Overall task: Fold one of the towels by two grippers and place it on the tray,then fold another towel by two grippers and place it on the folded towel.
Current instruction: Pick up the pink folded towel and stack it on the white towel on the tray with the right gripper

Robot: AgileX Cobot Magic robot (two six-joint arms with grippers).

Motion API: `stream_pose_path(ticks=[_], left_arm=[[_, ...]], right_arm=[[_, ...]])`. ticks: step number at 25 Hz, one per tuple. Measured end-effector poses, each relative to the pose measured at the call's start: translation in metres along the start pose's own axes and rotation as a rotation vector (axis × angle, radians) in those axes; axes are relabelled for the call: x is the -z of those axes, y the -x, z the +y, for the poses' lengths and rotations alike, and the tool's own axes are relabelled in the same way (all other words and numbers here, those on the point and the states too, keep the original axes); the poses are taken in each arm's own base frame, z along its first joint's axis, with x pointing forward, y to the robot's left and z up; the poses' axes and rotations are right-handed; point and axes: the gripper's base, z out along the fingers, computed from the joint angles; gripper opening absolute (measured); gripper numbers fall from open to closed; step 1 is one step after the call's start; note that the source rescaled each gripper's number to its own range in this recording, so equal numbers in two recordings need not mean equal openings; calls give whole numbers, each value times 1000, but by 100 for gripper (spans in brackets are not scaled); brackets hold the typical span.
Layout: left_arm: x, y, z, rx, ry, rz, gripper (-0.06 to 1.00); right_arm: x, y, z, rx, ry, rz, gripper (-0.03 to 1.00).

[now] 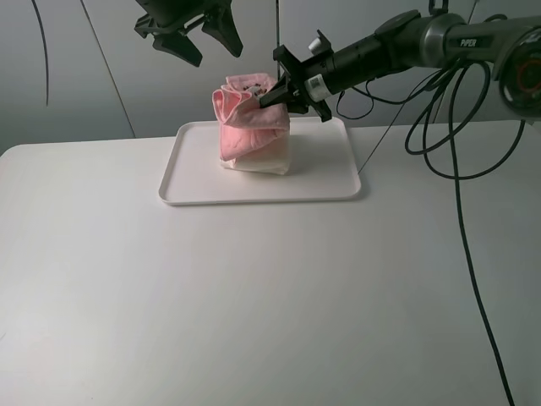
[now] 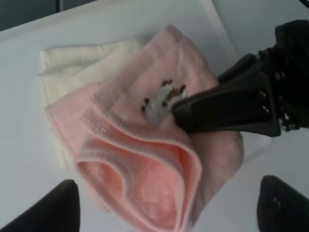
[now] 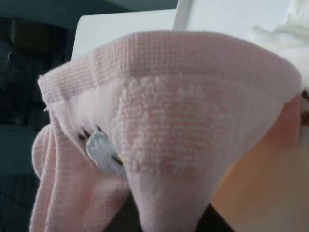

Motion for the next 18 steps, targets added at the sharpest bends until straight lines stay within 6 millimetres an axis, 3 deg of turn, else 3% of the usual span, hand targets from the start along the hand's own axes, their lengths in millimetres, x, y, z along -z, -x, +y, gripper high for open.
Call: stream_pose_path(ticks=[15,17,18], left_arm=[[0,0,1,-4,12,1,95],[0,0,1,-5,13,1,95],[0,0,1,-5,13,1,95]], right_arm=[[-15,-3,-41,-29,-190,28,14],[-15,-2,-42,-41,-201,19,23],[-15,-2,-42,-43,-202,16,33]])
